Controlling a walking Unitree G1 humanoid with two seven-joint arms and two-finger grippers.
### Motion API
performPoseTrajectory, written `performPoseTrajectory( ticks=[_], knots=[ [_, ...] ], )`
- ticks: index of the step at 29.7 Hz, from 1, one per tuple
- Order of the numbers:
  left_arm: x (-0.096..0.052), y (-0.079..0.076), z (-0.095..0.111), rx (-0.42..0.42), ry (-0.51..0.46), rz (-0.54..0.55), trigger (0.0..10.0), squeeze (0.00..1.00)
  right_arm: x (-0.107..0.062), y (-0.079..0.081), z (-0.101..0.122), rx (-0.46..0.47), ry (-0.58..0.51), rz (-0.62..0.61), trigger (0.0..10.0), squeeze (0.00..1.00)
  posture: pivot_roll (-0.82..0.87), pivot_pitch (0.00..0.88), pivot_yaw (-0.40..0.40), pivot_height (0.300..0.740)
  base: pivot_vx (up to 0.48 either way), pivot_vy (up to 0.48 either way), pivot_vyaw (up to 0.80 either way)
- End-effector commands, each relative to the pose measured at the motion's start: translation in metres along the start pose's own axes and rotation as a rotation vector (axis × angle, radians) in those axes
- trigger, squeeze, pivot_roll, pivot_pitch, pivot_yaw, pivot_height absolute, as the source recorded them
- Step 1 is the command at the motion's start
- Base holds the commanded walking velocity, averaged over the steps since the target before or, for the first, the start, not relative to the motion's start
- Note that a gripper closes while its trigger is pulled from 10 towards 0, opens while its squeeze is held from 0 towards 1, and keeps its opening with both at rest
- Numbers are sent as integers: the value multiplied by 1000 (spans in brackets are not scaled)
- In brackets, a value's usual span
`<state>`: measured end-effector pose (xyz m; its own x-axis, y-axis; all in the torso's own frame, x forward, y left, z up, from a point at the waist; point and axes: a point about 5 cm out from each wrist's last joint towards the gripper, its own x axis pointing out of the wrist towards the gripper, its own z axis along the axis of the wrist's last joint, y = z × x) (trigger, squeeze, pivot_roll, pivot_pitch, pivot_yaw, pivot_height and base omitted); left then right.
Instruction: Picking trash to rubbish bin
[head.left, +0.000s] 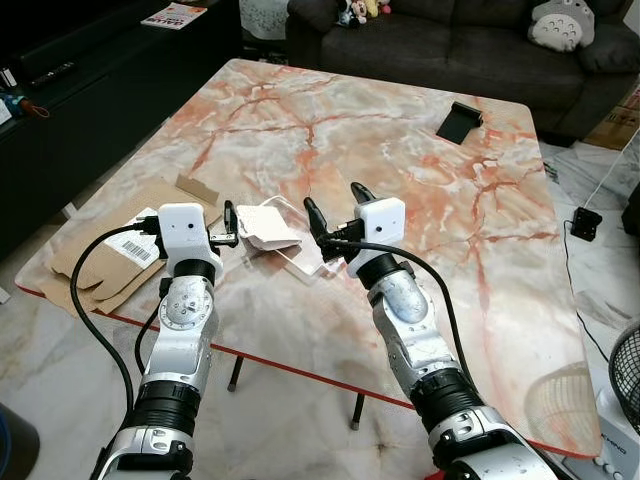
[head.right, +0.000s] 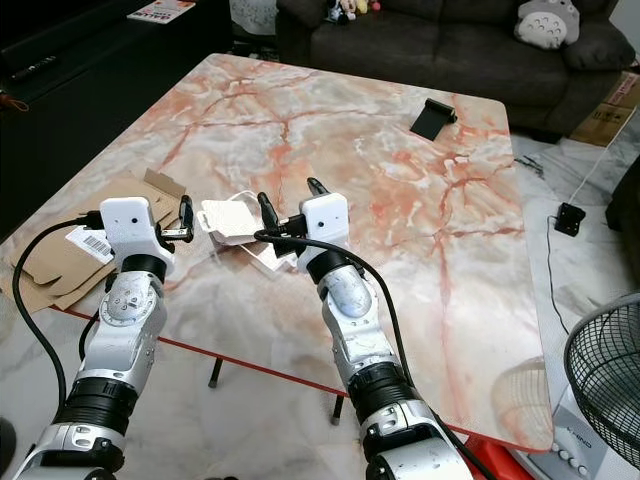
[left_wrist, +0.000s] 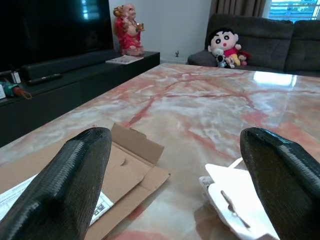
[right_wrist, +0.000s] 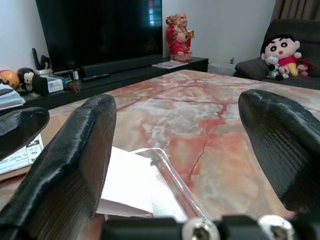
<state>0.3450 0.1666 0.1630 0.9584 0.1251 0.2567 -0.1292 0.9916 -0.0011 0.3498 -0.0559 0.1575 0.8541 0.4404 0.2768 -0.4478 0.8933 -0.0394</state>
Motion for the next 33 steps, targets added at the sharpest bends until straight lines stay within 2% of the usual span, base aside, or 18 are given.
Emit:
performPoseTrajectory(
  ticks=[1, 16, 33],
  knots=[
    [1, -6, 2, 4, -1, -19, 10000, 0, 1, 2, -1, -1, 14, 9, 10000, 0, 126, 108, -29, 740, 296, 0, 0],
    [0, -9, 1, 2, 3, -25, 10000, 0, 1, 3, -3, -29, 32, 18, 10000, 0, 127, 108, -28, 740, 312, 0, 0],
    [-1, -12, -1, -1, 12, -41, 10000, 0, 0, 5, -6, -20, 46, 25, 10000, 0, 123, 92, -23, 740, 349, 0, 0]
  ],
)
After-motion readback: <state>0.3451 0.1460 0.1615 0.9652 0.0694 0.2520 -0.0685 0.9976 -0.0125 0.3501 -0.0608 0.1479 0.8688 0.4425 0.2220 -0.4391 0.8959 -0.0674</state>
